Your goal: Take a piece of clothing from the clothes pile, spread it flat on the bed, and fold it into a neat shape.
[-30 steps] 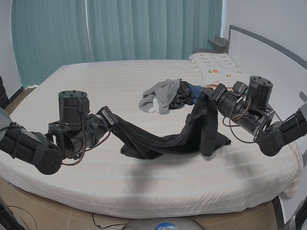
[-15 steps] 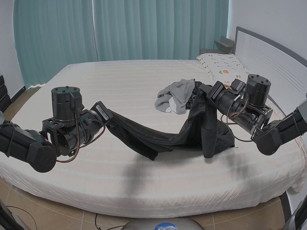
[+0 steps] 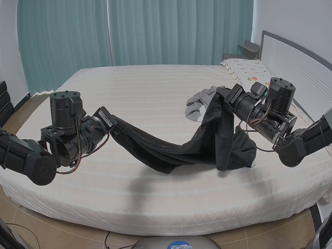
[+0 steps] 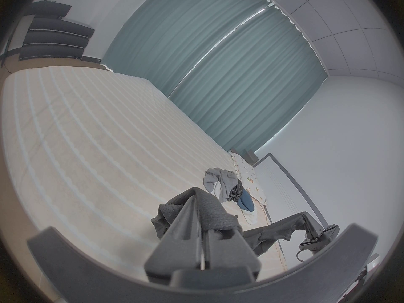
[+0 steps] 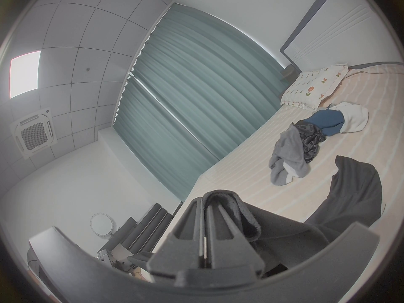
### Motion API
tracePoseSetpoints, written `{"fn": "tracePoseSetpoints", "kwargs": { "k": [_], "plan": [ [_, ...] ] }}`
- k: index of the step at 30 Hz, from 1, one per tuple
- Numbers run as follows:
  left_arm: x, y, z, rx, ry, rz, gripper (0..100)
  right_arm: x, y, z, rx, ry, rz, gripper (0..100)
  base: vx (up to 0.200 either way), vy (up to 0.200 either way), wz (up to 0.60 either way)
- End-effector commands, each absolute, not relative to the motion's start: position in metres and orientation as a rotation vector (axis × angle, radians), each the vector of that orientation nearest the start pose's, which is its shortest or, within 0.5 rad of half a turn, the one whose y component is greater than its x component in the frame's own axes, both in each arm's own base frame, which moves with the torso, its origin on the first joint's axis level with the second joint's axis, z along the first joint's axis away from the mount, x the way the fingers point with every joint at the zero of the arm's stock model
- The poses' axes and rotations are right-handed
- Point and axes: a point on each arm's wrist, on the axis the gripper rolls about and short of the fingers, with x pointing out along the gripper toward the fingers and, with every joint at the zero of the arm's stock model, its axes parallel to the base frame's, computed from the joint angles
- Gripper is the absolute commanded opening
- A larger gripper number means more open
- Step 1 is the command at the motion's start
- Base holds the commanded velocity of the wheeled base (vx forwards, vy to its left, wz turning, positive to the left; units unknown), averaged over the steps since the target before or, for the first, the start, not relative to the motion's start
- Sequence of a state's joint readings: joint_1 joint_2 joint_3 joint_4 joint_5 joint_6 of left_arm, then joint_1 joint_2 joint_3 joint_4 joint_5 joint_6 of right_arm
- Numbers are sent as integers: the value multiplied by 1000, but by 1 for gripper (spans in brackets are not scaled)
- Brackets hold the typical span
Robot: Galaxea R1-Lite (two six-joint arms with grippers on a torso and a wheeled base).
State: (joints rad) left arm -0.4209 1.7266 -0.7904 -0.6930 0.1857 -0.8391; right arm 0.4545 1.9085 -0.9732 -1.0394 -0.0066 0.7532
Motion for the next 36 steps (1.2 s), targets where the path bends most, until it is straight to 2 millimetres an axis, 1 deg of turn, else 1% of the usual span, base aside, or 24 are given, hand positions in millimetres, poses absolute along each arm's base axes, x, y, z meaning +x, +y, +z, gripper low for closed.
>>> {"fn": "tracePoseSetpoints", "kwargs": {
  "k": [1, 12, 17, 21, 27, 30, 36],
  "plan": [
    [284, -121, 178, -761, 309, -119, 0, 326, 158, 205, 768, 52, 473, 0, 0, 200, 0],
    [284, -120, 177, -761, 310, -115, 0, 326, 157, 201, 769, 66, 466, 0, 0, 200, 0],
    [284, -120, 174, -756, 319, -111, 0, 326, 154, 198, 771, 76, 456, 0, 0, 0, 0],
    [281, -122, 169, -745, 339, -116, 0, 322, 152, 193, 768, 94, 449, 0, 0, 0, 0],
    [280, -121, 170, -746, 336, -117, 0, 318, 149, 193, 768, 101, 446, 0, 0, 0, 0],
    [278, -121, 168, -743, 344, -114, 0, 314, 145, 193, 767, 104, 440, 0, 0, 0, 0],
    [271, -118, 169, -741, 346, -115, 0, 305, 138, 192, 766, 112, 431, 0, -200, 0, 0]
  ]
}}
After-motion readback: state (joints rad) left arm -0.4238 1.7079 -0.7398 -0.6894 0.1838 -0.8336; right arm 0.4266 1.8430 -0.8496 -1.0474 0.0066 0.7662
